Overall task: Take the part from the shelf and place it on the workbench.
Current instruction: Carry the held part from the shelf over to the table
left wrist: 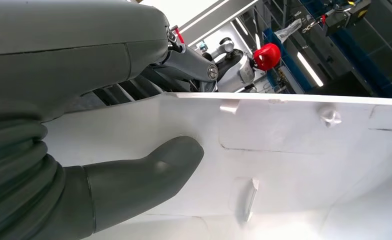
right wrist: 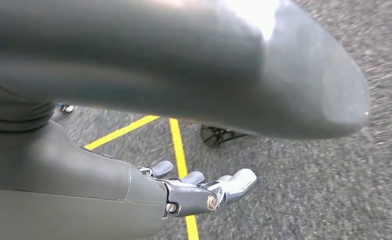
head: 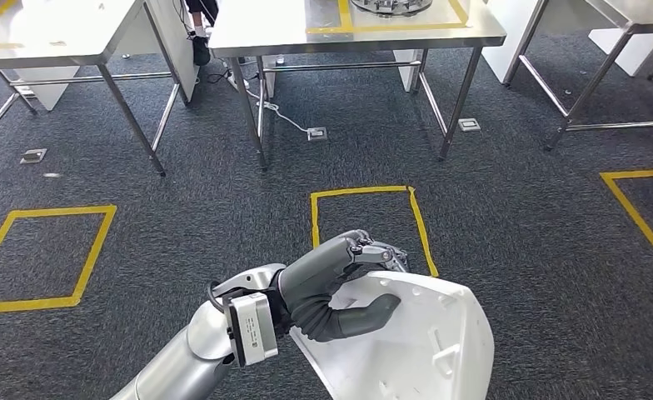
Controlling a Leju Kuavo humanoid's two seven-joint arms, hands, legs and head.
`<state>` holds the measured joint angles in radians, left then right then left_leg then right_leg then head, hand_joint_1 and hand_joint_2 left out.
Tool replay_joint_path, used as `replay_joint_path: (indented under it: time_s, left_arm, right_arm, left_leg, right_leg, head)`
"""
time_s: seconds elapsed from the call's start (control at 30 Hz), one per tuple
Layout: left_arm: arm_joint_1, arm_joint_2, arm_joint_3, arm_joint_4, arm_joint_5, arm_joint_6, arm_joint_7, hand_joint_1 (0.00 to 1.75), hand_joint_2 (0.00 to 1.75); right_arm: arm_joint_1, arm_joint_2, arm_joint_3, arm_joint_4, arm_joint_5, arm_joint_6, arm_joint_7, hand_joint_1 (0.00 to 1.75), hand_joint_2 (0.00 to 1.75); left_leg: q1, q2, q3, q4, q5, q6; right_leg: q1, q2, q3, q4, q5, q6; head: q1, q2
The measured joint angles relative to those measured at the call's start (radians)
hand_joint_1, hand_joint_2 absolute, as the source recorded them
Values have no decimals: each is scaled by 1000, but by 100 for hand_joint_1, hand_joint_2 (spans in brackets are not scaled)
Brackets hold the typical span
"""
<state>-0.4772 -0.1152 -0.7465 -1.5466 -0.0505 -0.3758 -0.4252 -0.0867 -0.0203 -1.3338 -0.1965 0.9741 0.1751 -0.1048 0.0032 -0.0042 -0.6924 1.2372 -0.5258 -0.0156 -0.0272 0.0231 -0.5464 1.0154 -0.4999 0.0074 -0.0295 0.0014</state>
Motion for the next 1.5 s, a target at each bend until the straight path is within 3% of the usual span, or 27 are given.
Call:
replay_joint_path:
  time_s: [0.03,0.1,0.2,0.27,0.3,0.37,0.4,0.43,0.47,0.53,0.6,0.67,0.77,0.83,0.9,0.93,0.97,1.03,1.1,1.2,1.3,1.33,1.4,1.43,1.47,1.5]
  left_arm:
    - [0,0,0,0,0,0,0,175,175]
    - [-1,0,0,-1,-1,0,1,175,175]
    - [-2,-2,0,-3,-3,0,1,175,175]
    - [-4,-5,0,-5,-3,0,3,175,175]
    - [-4,-7,0,-6,-4,0,3,175,175]
    - [-3,-7,0,-6,-4,0,5,175,175]
    - [-2,-7,0,-6,-5,0,6,175,175]
    - [-1,-7,0,-6,-5,0,7,175,175]
    - [-1,-7,0,-6,-6,0,8,175,175]
    - [0,-7,0,-7,-6,1,9,175,175]
    - [-1,-7,0,-7,-7,2,10,175,175]
    - [-1,-6,0,-8,-9,4,11,175,175]
    - [-3,-7,0,-12,-10,6,12,175,175]
    - [-3,-5,0,-13,-10,6,12,175,175]
    - [0,-2,0,-13,-10,7,12,175,175]
    - [2,-1,0,-13,-10,7,12,175,175]
    - [3,0,0,-13,-10,7,12,175,175]
    - [4,1,0,-13,-10,7,12,175,175]
    - [3,2,0,-13,-10,7,12,175,175]
    - [1,1,0,-16,-11,7,12,175,175]
    - [-2,-5,0,-20,-12,7,13,175,175]
    - [-2,-6,0,-20,-12,7,13,175,175]
    - [-1,-6,0,-20,-13,7,14,175,175]
    - [0,-6,0,-20,-13,7,15,175,175]
    - [1,-6,0,-20,-14,7,17,175,175]
    - [1,-6,0,-20,-15,7,18,175,175]
  right_arm:
    - [-1,1,-6,0,-5,1,0,0,0]
    - [-4,2,-16,0,-14,3,0,0,0]
    - [-5,2,-27,0,-22,5,0,0,0]
    - [-6,3,-33,0,-25,6,0,0,0]
    - [-7,3,-36,0,-26,7,0,0,0]
    - [-9,4,-40,0,-29,7,0,0,0]
    - [-8,4,-41,0,-29,7,0,0,0]
    - [-6,4,-43,0,-29,7,0,0,0]
    - [-4,4,-44,0,-29,8,0,0,0]
    - [-2,3,-45,0,-29,10,1,0,0]
    - [-4,3,-45,0,-30,13,3,0,0]
    - [-5,3,-46,0,-31,16,5,0,0]
    - [-4,3,-46,0,-32,16,5,0,0]
    - [-5,3,-46,0,-32,16,5,0,0]
    - [-5,3,-46,0,-32,16,7,0,0]
    - [-5,3,-47,0,-32,16,9,0,0]
    - [-4,3,-47,0,-32,16,11,0,0]
    - [-4,3,-47,0,-32,16,13,0,0]
    - [-6,5,-47,0,-32,17,13,0,0]
    - [-7,6,-47,0,-32,16,12,0,0]
    - [-7,7,-47,0,-31,14,10,0,0]
    - [-8,7,-47,0,-30,14,7,0,0]
    - [-11,7,-47,0,-27,13,0,0,0]
    - [-10,7,-47,0,-25,12,-1,0,0]
    - [-8,7,-47,0,-22,13,-1,0,0]
    - [-6,7,-47,0,-19,14,0,0,0]
  left_leg:
    - [0,-9,25,-72,45,3]
    - [0,-26,66,-179,86,11]
    - [-3,-30,77,-202,75,28]
    - [0,-22,89,-210,71,42]
    - [1,-15,97,-214,68,48]
    - [-1,-2,108,-215,57,56]
    - [-2,3,113,-214,51,58]
    - [-3,7,120,-213,43,57]
    - [-3,11,129,-213,35,56]
    - [-3,21,151,-211,17,51]
    - [-9,29,166,-210,-2,41]
    - [-14,36,175,-214,-15,31]
    - [-13,34,182,-197,-36,14]
    - [-9,18,133,-96,-80,3]
    - [-6,12,44,42,-121,-2]
    - [-6,11,11,78,-117,-3]
    - [-6,11,-3,77,-91,-2]
    - [-6,1,23,-36,9,6]
    - [-7,-22,66,-159,75,16]
    - [-12,-31,84,-201,74,29]
    - [-7,-19,103,-220,73,46]
    - [-6,-12,110,-224,70,51]
    - [-6,-2,119,-224,59,55]
    - [-7,2,125,-223,52,56]
    - [-6,4,131,-222,45,55]
    - [-5,6,140,-221,37,53]
  right_leg:
    - [-1,5,6,0,-6,4]
    - [0,14,10,1,-17,16]
    - [-5,22,9,-4,-24,36]
    - [-6,11,0,25,-40,45]
    - [-4,3,-22,71,-60,48]
    - [-2,-8,-103,206,-110,50]
    - [-1,-9,-143,262,-120,51]
    - [-1,-10,-169,286,-111,51]
    - [-1,-11,-176,271,-81,49]
    - [1,-28,-135,144,13,44]
    - [8,-50,-91,37,59,33]
    - [14,-51,-79,15,52,20]
    - [7,-35,-63,11,43,4]
    - [4,-26,-50,9,35,-7]
    - [4,-14,-40,9,25,-11]
    - [4,-8,-34,9,19,-10]
    - [4,0,-26,9,13,-9]
    - [4,16,-5,9,-1,-4]
    - [5,29,7,10,-15,5]
    - [1,43,9,4,-26,25]
    - [-1,19,-4,43,-47,40]
    - [0,5,-31,95,-69,44]
    - [1,-9,-116,228,-114,50]
    - [0,-10,-152,273,-118,52]
    - [0,-11,-170,281,-100,54]
    - [0,-13,-167,250,-64,54]
  head:
    - [0,0]
    - [-1,0]
    - [-1,0]
    - [1,0]
    - [3,0]
    - [6,0]
    - [6,0]
    - [7,0]
    - [7,0]
    - [8,0]
    - [10,0]
    - [11,0]
    - [8,0]
    - [4,0]
    - [2,0]
    - [2,0]
    - [2,0]
    - [1,0]
    - [0,0]
    - [0,0]
    - [3,0]
    - [4,0]
    - [7,0]
    - [7,0]
    - [8,0]
    - [8,0]
